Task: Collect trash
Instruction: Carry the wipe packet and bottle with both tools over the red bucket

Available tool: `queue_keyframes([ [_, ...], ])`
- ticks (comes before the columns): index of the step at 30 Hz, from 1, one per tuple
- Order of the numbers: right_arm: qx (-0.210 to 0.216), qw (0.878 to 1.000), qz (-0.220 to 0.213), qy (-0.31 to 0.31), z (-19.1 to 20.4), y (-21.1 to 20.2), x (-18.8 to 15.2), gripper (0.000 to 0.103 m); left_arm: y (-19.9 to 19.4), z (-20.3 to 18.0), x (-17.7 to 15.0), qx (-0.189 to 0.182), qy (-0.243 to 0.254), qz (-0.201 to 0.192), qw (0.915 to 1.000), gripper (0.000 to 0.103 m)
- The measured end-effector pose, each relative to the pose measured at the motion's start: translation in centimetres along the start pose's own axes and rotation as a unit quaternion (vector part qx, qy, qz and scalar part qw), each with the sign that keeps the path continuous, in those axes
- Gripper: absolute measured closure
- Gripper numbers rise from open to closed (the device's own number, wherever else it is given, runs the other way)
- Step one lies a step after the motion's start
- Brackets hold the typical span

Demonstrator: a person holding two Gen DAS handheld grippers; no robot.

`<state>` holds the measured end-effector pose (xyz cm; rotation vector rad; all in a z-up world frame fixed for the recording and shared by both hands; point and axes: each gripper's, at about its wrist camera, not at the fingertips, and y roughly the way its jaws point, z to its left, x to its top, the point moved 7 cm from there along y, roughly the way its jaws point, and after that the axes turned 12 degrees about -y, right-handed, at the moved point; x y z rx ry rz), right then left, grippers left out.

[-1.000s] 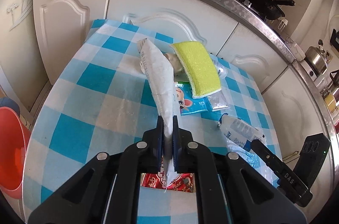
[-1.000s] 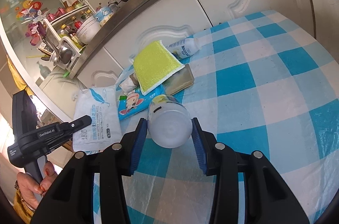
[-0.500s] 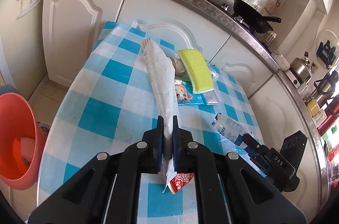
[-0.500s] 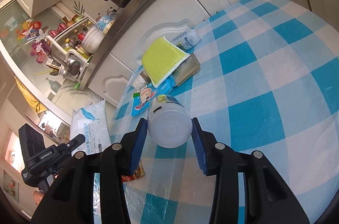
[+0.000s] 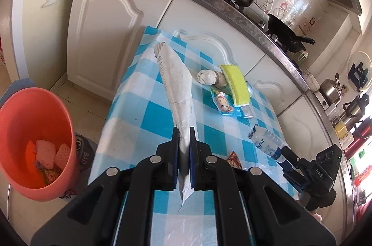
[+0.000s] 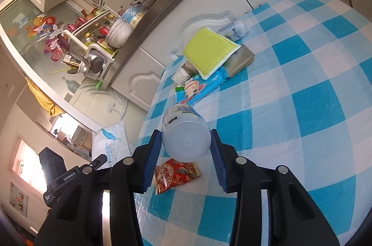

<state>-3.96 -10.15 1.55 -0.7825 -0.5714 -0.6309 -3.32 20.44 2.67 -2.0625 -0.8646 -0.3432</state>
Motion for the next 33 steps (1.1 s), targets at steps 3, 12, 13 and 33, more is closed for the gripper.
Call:
queue_keyframes([
  [3, 0.007, 1.000, 0.009, -0.013, 2.0, 0.6, -0.2, 0.059, -0.9, 2.1, 0.7, 0.010, -0.011, -0.010, 0.9998, 0.094],
  [12, 0.055, 0.995, 0.064, -0.054, 10.0, 4.9, -1.5, 0.059, -4.2, 9.0, 2.7, 0.040, -0.057, -0.042, 0.9966, 0.094],
  [13, 0.062, 0.994, 0.072, -0.059, 11.1, 5.6, -1.7, 0.059, -4.5, 9.8, 2.9, 0.045, -0.063, -0.046, 0.9960, 0.094],
  [33, 0.119, 0.952, 0.239, -0.150, 25.0, 20.5, -8.1, 0.059, -5.9, 23.9, 3.2, 0.129, -0.160, -0.058, 0.9770, 0.094],
])
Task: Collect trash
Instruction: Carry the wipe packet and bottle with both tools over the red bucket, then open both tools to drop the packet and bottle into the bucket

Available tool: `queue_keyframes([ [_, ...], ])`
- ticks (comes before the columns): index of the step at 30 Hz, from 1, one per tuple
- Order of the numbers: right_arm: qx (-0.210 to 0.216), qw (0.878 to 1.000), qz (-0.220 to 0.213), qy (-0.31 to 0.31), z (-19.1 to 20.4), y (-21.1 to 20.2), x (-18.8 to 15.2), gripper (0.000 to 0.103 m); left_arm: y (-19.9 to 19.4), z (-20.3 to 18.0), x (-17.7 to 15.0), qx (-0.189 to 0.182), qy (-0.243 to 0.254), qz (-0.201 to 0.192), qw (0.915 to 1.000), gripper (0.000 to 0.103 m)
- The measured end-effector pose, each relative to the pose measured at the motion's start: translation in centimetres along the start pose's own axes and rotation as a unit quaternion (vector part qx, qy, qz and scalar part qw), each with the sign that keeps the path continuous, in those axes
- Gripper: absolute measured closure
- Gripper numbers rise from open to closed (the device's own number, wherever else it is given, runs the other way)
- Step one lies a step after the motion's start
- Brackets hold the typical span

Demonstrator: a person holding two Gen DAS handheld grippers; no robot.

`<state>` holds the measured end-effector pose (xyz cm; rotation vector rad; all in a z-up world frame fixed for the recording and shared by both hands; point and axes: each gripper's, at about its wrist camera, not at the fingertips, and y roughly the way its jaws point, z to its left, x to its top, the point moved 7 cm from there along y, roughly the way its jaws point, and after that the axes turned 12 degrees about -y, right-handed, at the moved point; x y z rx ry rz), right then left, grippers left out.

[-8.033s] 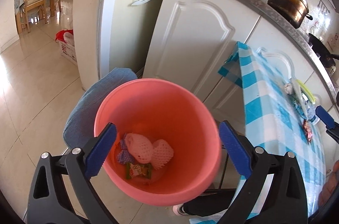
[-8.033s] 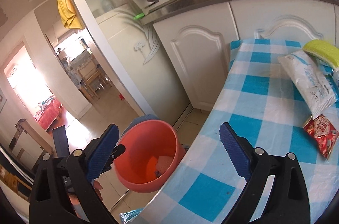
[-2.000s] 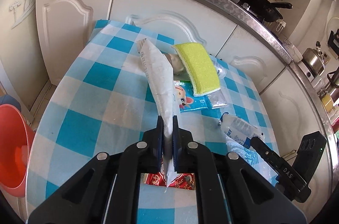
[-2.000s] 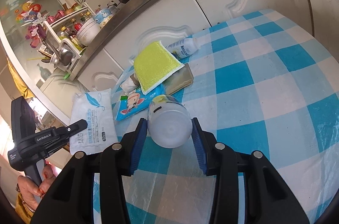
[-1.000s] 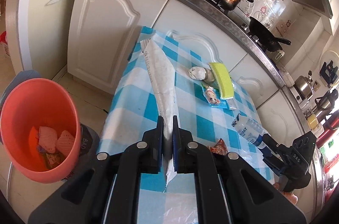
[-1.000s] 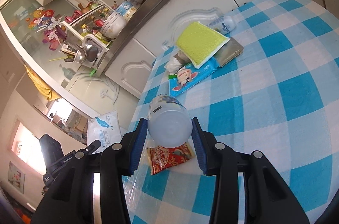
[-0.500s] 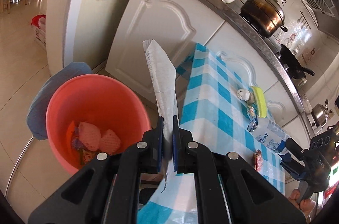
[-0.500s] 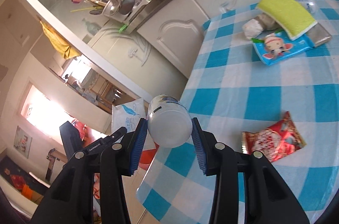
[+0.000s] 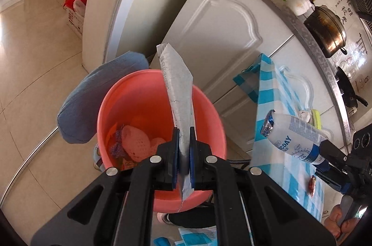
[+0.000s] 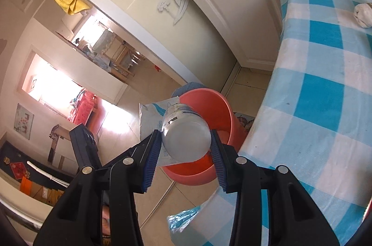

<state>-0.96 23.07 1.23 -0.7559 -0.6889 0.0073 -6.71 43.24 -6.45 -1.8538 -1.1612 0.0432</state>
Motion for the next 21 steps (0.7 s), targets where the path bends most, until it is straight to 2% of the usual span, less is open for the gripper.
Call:
queue_keyframes([
  [7, -0.003, 0.999, 0.039, -0.013, 0.8, 4.1, 0.0, 0.059, 1.5, 2.2, -0.3, 0.025, -0.009, 0.015, 0.9995, 0.094],
  [17, -0.023, 0.997, 0.069, -0.018, 0.4, 6.0, -0.9, 0.058, 3.4, 3.1, -1.1, 0.046, -0.001, 0.036, 0.9983, 0.094],
  [19, -0.032, 0.997, 0.068, -0.029, 0.6, 6.2, -0.9, 0.056, 4.0, 3.4, -1.4, 0.069, 0.005, 0.042, 0.9967, 0.080],
  [20, -0.027, 0.997, 0.065, -0.028, 0.7, 6.0, -0.9, 0.053, 4.2, 3.7, -1.6, 0.084, 0.005, 0.045, 0.9954, 0.052],
  [21, -0.022, 0.998, 0.059, -0.024, 0.8, 5.8, -0.9, 0.042, 4.3, 3.8, -1.6, 0.086, 0.005, 0.046, 0.9952, 0.039],
])
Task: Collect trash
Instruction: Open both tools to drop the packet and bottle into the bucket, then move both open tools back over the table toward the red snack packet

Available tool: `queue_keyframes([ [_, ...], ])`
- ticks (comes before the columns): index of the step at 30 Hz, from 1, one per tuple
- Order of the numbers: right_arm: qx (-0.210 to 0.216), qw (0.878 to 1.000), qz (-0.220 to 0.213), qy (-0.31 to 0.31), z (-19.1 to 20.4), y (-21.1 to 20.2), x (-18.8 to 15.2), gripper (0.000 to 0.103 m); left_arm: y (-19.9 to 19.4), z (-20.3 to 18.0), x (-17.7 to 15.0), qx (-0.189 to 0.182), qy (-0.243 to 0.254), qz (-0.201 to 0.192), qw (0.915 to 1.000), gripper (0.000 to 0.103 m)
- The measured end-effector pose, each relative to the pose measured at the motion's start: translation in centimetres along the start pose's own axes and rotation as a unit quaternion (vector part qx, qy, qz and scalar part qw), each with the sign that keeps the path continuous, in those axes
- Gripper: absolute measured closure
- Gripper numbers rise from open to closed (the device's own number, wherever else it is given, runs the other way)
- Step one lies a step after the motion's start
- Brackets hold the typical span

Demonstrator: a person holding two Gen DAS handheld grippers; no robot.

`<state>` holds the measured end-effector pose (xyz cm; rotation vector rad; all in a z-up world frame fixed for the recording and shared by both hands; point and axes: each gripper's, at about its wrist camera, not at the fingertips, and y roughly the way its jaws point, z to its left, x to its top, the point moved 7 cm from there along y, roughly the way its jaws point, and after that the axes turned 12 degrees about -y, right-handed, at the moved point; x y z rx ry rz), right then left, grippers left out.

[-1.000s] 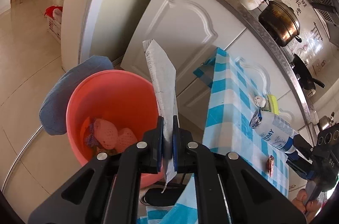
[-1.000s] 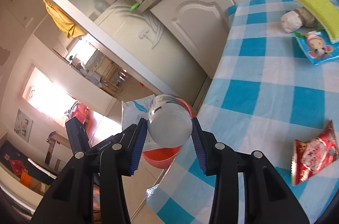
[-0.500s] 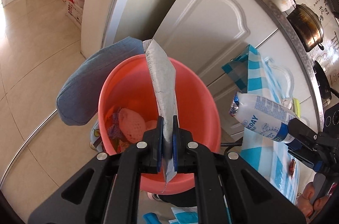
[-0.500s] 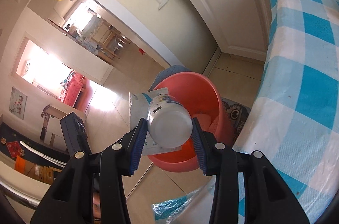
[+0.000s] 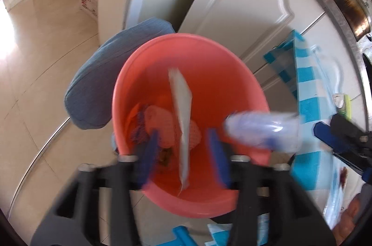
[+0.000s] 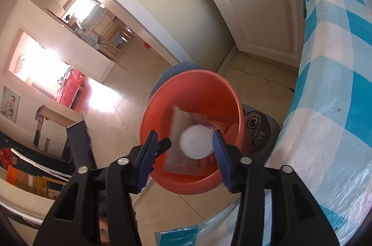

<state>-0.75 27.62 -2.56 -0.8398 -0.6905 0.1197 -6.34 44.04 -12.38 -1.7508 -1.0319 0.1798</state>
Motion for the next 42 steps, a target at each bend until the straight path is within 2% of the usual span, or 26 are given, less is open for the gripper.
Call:
queue_keyframes([
  [1, 0.002, 1.000, -0.008, 0.005, 0.0, -0.4, 0.0, 0.032, 0.1, 0.1, -0.1, 0.010, 0.000, 0.002, 0.9999, 0.033],
  [3, 0.004, 1.000, -0.022, 0.005, 0.0, -1.2, 0.1, 0.030, -0.1, 0.1, -0.1, 0.018, 0.008, -0.002, 0.9998, 0.032],
  [5, -0.010, 0.999, -0.035, 0.000, -0.2, -2.2, 0.0, 0.025, -0.6, -0.3, -0.1, 0.024, 0.023, -0.013, 0.9994, 0.023],
  [7, -0.022, 0.999, -0.046, -0.003, -0.6, -3.2, -0.2, 0.022, -1.4, -0.9, 0.1, 0.026, 0.035, -0.031, 0.9986, 0.019],
  [15, -0.048, 0.994, -0.100, 0.013, -2.6, -7.7, -1.5, 0.018, -3.7, -3.3, 0.5, 0.011, 0.059, -0.065, 0.9961, 0.016],
  [18, -0.057, 0.990, -0.128, 0.017, -3.3, -9.3, -1.9, 0.013, -4.4, -4.0, 0.5, -0.001, 0.064, -0.070, 0.9955, 0.015],
  [24, -0.066, 0.982, -0.173, 0.030, -4.5, -12.2, -2.4, 0.012, -5.5, -6.2, 0.0, -0.022, 0.078, -0.073, 0.9941, 0.014],
  [29, -0.091, 0.978, -0.187, 0.025, -5.5, -13.8, -3.1, 0.012, -6.1, -8.1, -0.8, -0.035, 0.094, -0.071, 0.9924, 0.013],
  [42, -0.115, 0.968, -0.223, 0.029, -8.2, -18.0, -5.9, 0.012, -7.5, -13.0, -4.1, -0.055, 0.146, -0.065, 0.9856, 0.013],
])
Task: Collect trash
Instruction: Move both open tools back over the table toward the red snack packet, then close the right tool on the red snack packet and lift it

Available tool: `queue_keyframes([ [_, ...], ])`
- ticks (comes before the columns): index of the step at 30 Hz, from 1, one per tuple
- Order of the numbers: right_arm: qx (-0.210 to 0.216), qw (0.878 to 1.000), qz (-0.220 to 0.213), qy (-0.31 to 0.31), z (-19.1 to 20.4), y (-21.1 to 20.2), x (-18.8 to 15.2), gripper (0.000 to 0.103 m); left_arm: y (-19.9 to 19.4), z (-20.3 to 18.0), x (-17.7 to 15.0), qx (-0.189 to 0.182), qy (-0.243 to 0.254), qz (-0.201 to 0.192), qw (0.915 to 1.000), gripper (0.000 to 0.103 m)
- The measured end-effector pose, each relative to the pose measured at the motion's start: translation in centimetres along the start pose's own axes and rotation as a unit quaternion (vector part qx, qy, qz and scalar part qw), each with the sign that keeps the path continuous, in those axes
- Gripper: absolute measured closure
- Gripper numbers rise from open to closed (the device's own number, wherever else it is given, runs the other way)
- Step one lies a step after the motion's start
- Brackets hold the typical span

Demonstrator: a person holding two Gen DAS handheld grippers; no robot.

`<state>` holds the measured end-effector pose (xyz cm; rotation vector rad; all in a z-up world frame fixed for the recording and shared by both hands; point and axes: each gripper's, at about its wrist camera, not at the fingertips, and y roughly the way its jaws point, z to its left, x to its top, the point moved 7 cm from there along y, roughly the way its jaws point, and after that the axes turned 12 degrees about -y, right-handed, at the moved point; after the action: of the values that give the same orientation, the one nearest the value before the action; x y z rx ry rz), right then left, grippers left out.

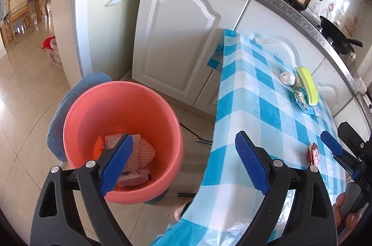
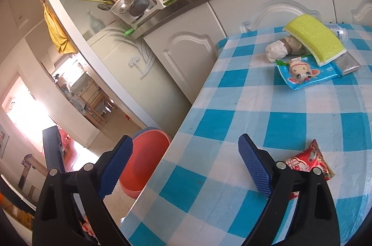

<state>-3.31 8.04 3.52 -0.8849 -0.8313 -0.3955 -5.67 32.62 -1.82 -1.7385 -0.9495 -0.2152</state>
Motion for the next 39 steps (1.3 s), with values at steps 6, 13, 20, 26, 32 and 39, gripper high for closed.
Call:
queue_keyframes([
  [6, -0.011, 1.000, -0.013, -0.004, -2.2, -2.1, -0.5, 0.012, -0.2, -2.3, -1.2, -0.004, 0.015, 0.008, 0.9999, 0.013],
  [13, -0.042, 0.999, -0.013, -0.010, -5.8, -4.5, -1.0, 0.012, -0.5, -6.0, -2.5, -0.009, 0.055, 0.011, 0.9984, 0.013],
  [20, -0.089, 0.995, 0.030, -0.012, -9.3, -4.5, -2.8, 0.011, -0.1, -8.2, -3.7, -0.008, 0.068, 0.021, 0.9974, 0.012],
  [26, -0.102, 0.989, 0.088, -0.061, -8.5, -2.5, -4.5, 0.012, 0.1, -9.7, -4.4, -0.007, 0.085, 0.025, 0.9960, 0.012],
  [32, -0.108, 0.984, 0.115, -0.078, -8.1, -1.2, -4.9, 0.012, 0.4, -10.3, -4.7, -0.007, 0.093, 0.030, 0.9952, 0.012],
  [39, -0.127, 0.977, 0.135, -0.101, -8.2, 0.0, -5.2, 0.012, 1.0, -10.7, -4.5, -0.011, 0.094, 0.035, 0.9950, 0.012],
])
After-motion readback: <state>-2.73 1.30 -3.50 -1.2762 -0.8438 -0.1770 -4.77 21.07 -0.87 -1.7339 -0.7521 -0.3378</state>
